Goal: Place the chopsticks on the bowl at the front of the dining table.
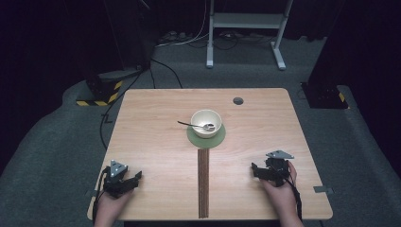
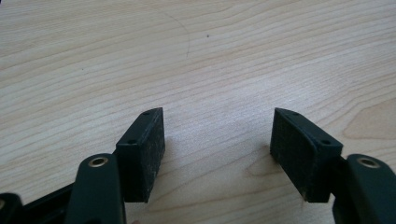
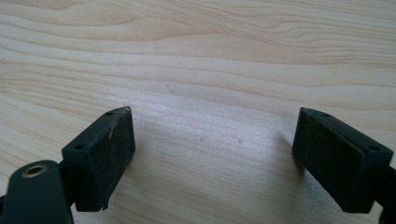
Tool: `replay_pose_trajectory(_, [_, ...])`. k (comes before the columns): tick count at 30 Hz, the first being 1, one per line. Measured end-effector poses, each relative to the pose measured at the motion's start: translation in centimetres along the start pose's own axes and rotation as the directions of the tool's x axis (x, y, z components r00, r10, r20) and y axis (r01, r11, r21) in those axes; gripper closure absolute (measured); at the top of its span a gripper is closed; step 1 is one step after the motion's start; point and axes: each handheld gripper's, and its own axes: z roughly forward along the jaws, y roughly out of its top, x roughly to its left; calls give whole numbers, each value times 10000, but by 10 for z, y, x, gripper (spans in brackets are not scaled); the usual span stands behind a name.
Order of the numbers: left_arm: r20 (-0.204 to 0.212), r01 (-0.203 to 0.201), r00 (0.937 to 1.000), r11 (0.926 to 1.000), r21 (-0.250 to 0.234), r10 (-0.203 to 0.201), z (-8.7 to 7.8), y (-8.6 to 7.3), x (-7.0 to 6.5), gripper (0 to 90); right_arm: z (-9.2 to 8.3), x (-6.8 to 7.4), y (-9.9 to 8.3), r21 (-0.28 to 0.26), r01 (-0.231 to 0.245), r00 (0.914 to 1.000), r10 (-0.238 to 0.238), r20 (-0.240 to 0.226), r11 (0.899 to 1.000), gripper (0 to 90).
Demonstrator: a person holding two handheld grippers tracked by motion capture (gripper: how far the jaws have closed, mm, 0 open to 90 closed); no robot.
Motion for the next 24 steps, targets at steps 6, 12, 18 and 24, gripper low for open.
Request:
replay_pose_trajectory(6, [68,66,10000,10000,-66,-65,0,0,-1,355,0,0,0,3,-9,10000,9,4,10000,126])
replay_pose_trajectory(12, [70,57,10000,10000,-54,-56,0,0,-1,355,0,0,0,1,0,10000,0,6,10000,127])
replay_pose_trajectory(18, [59,-4,10000,10000,79,3,-1,0,-1,355,-1,0,0,-42,107,9999,-108,-59,9999,155])
replay_pose_trajectory(24, [41,-15,10000,10000,76,14,-1,0,-1,353,-2,2,-1,-174,268,9995,-270,-133,9995,212])
